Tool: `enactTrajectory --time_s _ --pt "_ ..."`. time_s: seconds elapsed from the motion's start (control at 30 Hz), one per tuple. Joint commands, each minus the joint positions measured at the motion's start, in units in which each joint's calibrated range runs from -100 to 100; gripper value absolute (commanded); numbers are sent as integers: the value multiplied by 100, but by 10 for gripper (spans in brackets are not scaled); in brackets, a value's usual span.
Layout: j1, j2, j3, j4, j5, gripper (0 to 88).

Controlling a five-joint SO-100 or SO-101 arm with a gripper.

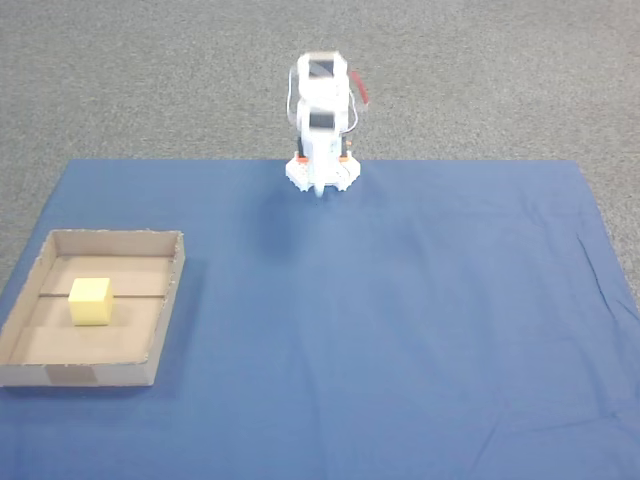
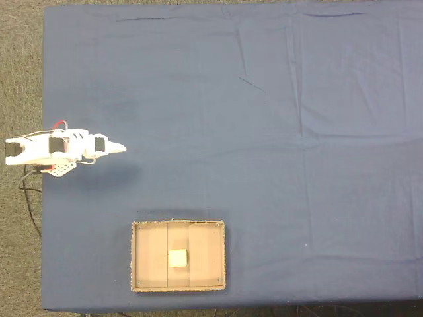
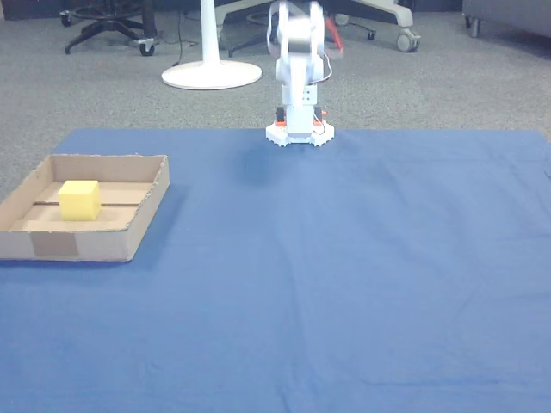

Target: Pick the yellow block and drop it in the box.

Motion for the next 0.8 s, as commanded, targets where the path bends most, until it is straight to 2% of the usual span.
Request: enactTrajectory --time_s 0.0,0.07,0.13,0.43,0.57,0.77 --pt "-4 -1153 1999 -563 59 2" --pt "-11 -1153 2397 -976 117 2" --pt "-74 -1162 2452 -695 161 2" --pt "-59 -1162 2452 -687 137 2" --pt "75 -1162 2452 -695 -39 2" --pt "-27 -1162 2452 -695 122 2"
